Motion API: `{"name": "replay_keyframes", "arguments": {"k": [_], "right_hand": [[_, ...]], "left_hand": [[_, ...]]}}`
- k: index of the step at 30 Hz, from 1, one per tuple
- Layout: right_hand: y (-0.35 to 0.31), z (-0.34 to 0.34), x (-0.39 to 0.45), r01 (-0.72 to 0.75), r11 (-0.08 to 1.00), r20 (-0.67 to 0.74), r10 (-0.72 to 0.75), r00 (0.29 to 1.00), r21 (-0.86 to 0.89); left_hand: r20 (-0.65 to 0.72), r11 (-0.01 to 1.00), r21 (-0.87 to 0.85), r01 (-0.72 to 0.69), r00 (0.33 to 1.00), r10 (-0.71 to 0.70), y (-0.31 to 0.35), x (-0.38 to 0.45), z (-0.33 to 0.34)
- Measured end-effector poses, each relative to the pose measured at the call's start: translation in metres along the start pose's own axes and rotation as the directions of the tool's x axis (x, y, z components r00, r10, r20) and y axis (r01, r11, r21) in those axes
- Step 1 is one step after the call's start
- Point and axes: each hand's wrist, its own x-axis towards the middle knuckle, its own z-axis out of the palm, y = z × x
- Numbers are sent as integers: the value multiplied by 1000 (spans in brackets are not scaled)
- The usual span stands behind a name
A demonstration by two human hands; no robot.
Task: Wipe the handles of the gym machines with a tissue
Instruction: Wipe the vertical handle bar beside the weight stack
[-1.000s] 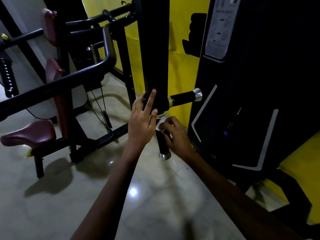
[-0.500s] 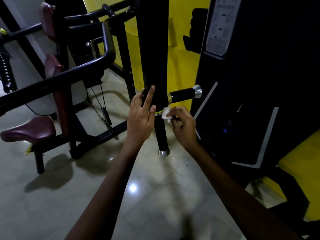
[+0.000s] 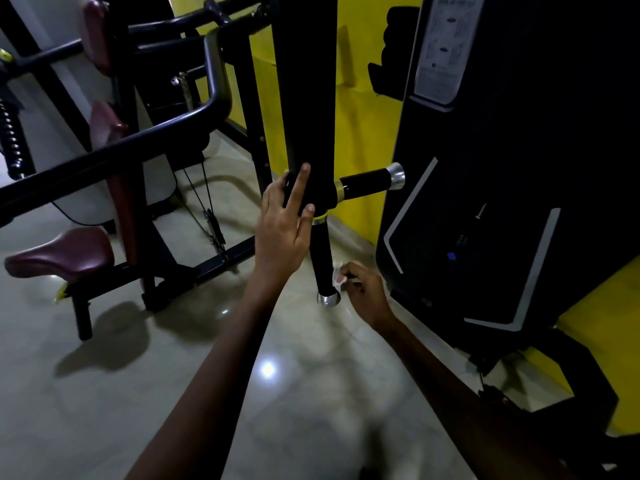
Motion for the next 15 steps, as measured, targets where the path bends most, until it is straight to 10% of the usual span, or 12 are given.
{"name": "replay_keyframes", "arguments": {"k": [9,15], "right_hand": [[-1,12,-45,196,944,-25,-210,977,-265],[-7,44,-41,514,533,289,-450,845,-673]], "left_hand": [[15,1000,-11,-10,1000,10,0,1,-2],[26,1000,-12,-15,1000,15,0,0,-3]]}}
